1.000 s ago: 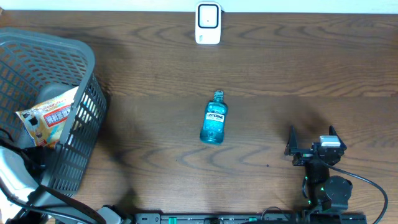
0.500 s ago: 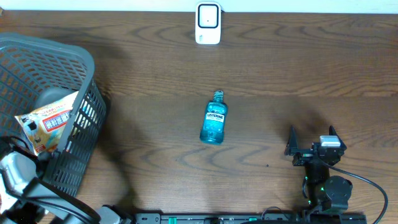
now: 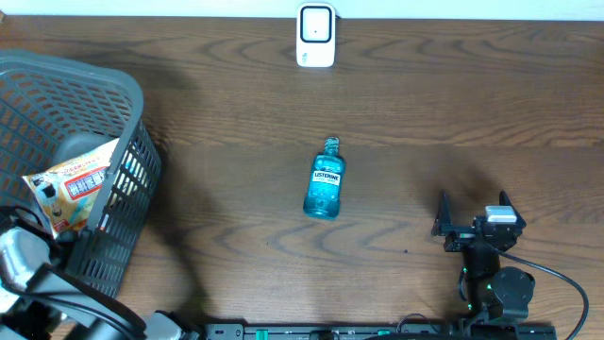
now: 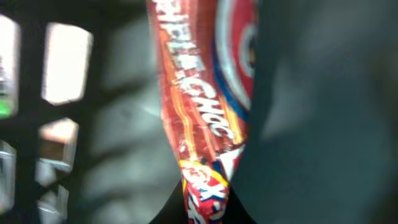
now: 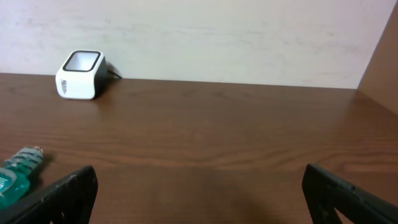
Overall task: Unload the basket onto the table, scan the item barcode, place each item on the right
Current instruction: 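Grasp the orange chocolate bar wrapper with the left gripper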
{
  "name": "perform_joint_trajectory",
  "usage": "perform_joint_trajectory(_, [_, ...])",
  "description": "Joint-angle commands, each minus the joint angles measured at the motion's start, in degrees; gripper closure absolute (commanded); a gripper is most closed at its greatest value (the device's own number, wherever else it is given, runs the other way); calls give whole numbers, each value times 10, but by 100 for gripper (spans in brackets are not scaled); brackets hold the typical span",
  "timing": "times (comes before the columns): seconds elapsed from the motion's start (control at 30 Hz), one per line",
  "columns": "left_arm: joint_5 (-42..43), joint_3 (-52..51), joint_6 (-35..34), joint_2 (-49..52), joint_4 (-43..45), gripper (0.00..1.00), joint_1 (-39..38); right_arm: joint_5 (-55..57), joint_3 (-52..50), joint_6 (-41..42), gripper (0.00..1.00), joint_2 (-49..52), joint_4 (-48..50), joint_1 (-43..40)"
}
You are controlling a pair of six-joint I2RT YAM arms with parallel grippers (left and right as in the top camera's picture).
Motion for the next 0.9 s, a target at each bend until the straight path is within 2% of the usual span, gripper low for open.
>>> perform_joint_trajectory(0.0, [142,46,25,-61,-8,93,-2,0,-1,-3,1,-3,-2,2])
perform_joint_trajectory(0.13, [236,89,31,-142,-8,93,-2,0,-1,-3,1,-3,-2,2])
perform_joint_trajectory(0.3, [252,141,31,-252,-1,93,-2,0,-1,-3,1,-3,-2,2])
perform_joint_trajectory(0.37, [314,148,31,-296,28,93,-2,0,-1,-3,1,-3,-2,2])
perform_joint_trajectory(0.5, [509,148,24,-369,130,93,-19,0,-1,-3,1,-3,-2,2])
perform_joint_trajectory(0.57, [565,148,-2,-398,187,93,-53,0,-1,-3,1,-3,-2,2])
perform_joint_trajectory(0.63, [586,148,-16,-421,232,93,-103,0,-1,-3,1,-3,-2,2])
perform_joint_trajectory(0.77, [586,148,-13,-445,271,93,-232,0,-1,-3,1,-3,-2,2])
perform_joint_trajectory(0.87, [560,148,13,-441,280,93,-348,0,-1,-3,1,-3,-2,2])
